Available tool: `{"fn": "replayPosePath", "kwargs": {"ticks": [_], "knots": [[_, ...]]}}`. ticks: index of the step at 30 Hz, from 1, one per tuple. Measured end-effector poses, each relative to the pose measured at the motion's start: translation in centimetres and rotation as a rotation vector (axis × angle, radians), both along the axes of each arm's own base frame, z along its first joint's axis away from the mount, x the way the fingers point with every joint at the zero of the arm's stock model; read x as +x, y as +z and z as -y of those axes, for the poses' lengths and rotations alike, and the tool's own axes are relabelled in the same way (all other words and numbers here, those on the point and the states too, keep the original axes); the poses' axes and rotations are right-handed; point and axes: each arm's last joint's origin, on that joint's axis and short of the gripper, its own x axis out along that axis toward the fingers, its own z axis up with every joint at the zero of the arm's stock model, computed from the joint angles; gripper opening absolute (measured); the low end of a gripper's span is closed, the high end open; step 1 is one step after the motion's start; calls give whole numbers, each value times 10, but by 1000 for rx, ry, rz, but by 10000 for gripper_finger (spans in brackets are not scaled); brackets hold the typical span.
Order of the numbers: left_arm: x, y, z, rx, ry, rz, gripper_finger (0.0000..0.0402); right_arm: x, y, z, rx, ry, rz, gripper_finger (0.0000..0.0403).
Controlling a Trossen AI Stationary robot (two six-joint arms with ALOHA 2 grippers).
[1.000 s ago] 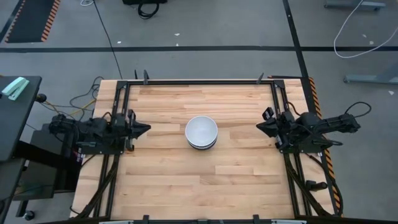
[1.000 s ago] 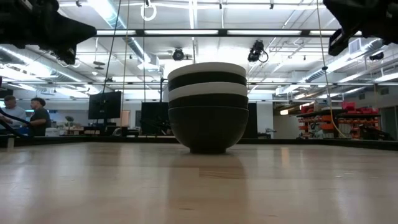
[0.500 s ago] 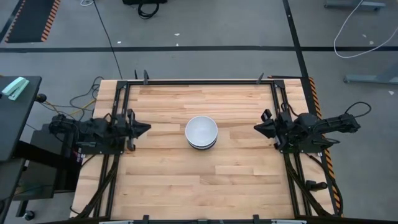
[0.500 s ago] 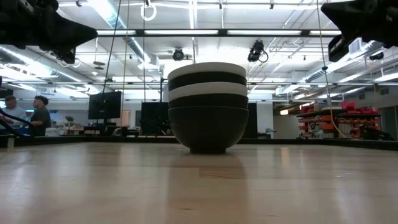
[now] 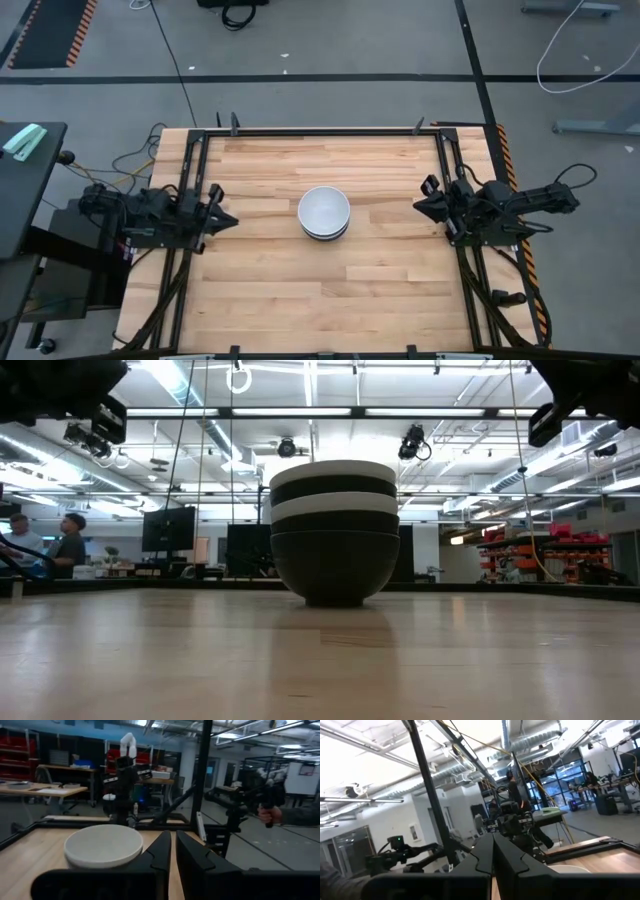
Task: Nest bowls inside each other
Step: Return to Home Position
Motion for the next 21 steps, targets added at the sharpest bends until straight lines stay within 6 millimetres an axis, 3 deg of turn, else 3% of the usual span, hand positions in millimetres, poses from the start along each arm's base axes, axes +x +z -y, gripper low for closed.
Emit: {"fn": "replayPosePath", "kwargs": {"ticks": [10, 16, 21], "knots": [[0, 2, 1, -7, -33, 21, 35, 0, 1, -1, -19, 43, 9, 14], [7, -22, 3, -36, -43, 40, 28, -1, 1, -2, -25, 61, 11, 14], [8, -22, 0, -36, -11, 50, 34, 0, 0, -2, -71, 52, 16, 14]]}}
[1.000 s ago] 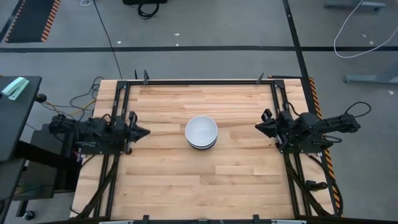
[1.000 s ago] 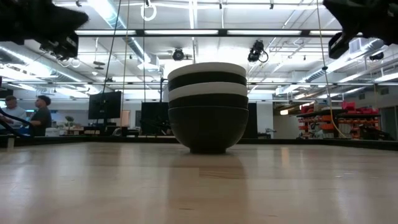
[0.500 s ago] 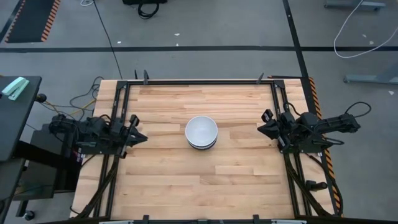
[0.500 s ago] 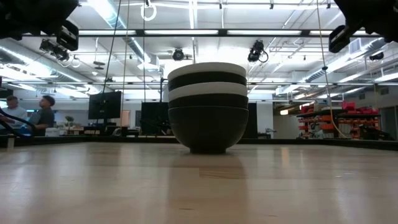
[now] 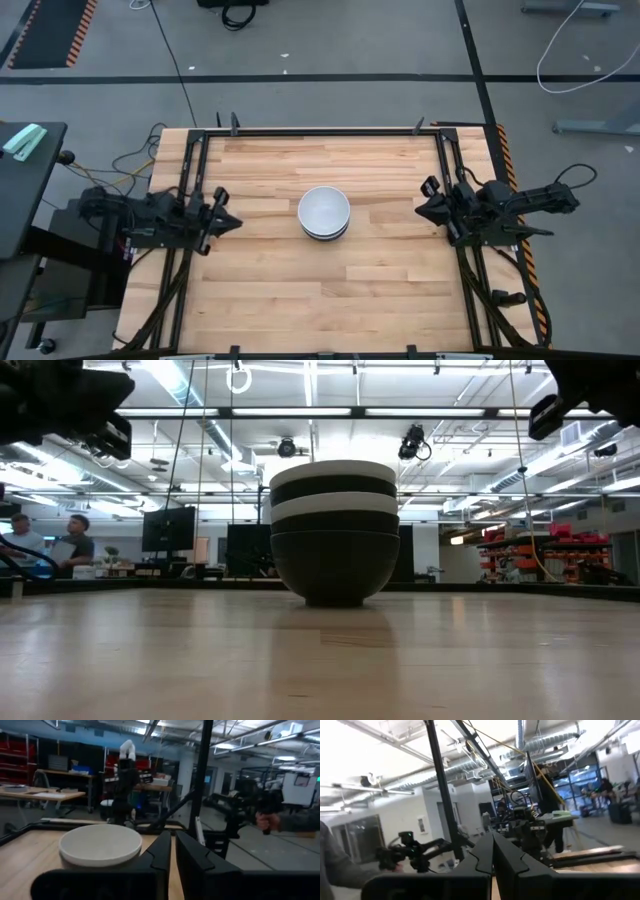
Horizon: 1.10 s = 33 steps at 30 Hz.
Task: Nest bowls inside each other
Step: Return to Home Position
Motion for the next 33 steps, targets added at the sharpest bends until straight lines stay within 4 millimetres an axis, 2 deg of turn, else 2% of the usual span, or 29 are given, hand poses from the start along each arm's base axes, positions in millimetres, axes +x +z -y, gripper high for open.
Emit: {"fn": "replayPosePath", "kwargs": {"ticks": [4, 12, 19, 26, 33], "knots": [[1, -2, -4, 13, 49, -22, 40, 0, 0, 1, -57, -40, 8, 14], [3, -8, -16, 11, 168, -83, 33, 5, -11, 13, 0, -144, -123, 14], [4, -12, -23, 29, 241, -120, 29, 5, -14, 21, -60, -234, -151, 14], [4, -17, -25, 39, 260, -179, 40, 6, -21, 25, -83, -278, -223, 14], [4, -18, -25, 42, 259, -188, 33, 7, -26, 26, -77, -281, -274, 14]]}}
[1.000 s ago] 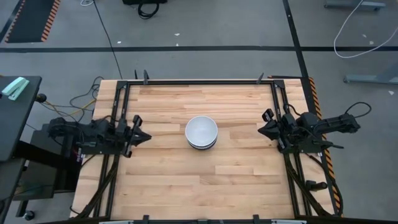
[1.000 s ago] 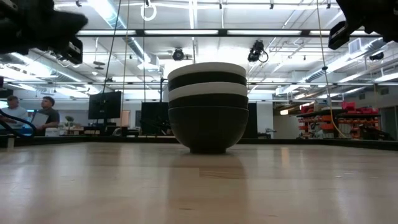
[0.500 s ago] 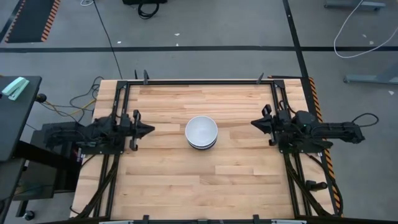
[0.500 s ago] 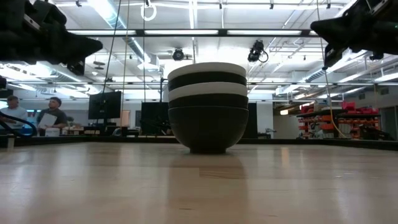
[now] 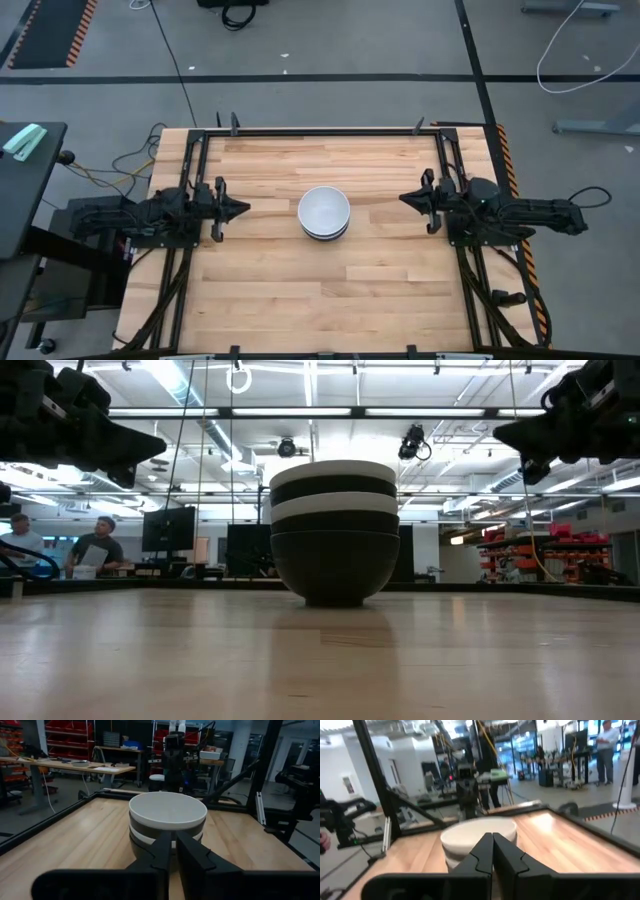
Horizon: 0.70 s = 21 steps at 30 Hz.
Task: Nest bowls inside each other
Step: Return to Home Position
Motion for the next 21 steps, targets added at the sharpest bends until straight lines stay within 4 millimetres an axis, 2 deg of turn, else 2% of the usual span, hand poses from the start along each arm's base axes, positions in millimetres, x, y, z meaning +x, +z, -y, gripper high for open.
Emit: {"fn": "replayPosePath", "kwargs": {"ticks": [8, 21], "knots": [[0, 1, 0, 0, 4, 14, 30, 0, -13, 0, 15, 0, -129, 14], [0, 2, 0, -1, 4, 21, 34, 0, -12, 0, 15, 0, -127, 14]]}}
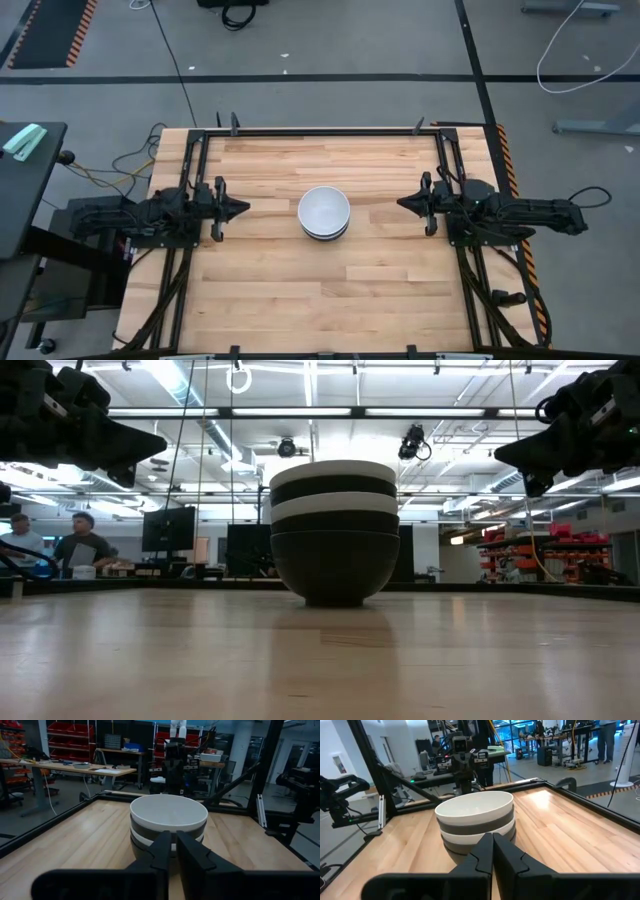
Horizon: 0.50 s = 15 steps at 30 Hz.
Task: Nest bowls inside each other
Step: Return to Home Position
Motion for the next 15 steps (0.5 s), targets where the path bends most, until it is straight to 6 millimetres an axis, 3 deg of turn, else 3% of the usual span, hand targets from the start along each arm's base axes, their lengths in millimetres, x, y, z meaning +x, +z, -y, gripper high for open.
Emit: {"fn": "replayPosePath", "kwargs": {"ticks": [15], "knots": [[0, 0, 0, 0, -1, 4, 40, 0, 0, 0, 0, 0, 1, 14]]}}
